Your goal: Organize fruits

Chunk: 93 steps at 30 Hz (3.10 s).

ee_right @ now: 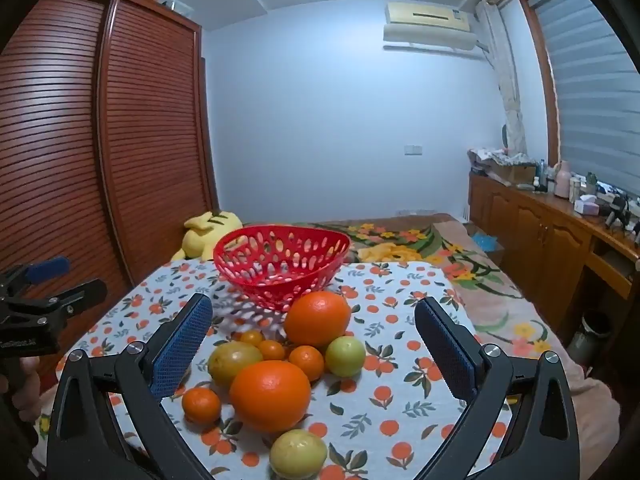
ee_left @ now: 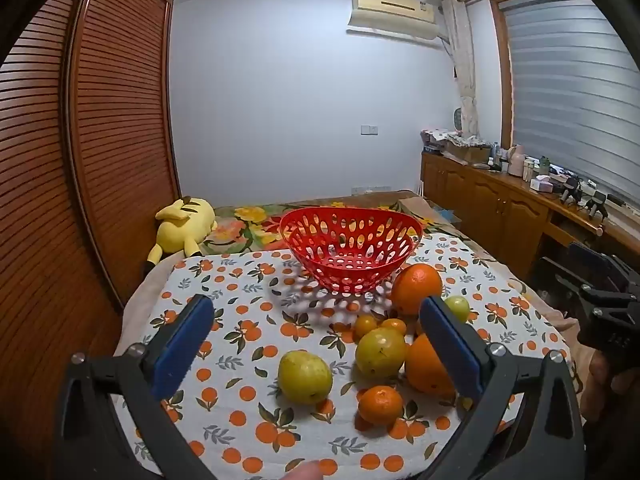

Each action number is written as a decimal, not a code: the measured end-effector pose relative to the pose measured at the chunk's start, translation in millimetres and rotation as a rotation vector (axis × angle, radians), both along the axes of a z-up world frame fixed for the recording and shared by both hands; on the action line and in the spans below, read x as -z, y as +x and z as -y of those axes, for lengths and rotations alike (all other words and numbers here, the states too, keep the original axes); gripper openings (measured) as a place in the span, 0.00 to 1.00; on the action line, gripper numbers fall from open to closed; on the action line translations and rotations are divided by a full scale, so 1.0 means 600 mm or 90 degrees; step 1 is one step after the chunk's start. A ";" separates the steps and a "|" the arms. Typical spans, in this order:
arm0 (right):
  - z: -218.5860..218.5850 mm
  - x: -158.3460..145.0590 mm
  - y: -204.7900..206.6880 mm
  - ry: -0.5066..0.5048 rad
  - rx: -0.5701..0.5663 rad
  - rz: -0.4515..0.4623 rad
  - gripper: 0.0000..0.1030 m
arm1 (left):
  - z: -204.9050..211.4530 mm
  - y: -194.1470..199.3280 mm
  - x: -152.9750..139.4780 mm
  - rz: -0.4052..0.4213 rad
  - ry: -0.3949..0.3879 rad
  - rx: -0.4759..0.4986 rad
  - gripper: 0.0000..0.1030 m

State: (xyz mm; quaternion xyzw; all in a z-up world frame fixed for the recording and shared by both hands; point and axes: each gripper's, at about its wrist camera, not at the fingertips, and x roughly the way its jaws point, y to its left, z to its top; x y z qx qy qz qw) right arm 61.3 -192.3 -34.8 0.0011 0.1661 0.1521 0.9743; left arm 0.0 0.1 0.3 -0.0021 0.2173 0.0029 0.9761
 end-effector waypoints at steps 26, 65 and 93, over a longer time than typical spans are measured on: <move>-0.010 -0.008 -0.009 -0.006 -0.007 -0.006 1.00 | -0.003 -0.023 -0.020 0.023 0.000 -0.008 1.00; -0.014 -0.012 -0.013 -0.005 -0.009 -0.002 1.00 | 0.003 -0.034 -0.027 0.040 0.002 -0.008 1.00; -0.017 0.024 -0.007 -0.017 -0.012 -0.044 1.00 | 0.001 -0.028 0.022 -0.012 -0.005 -0.008 1.00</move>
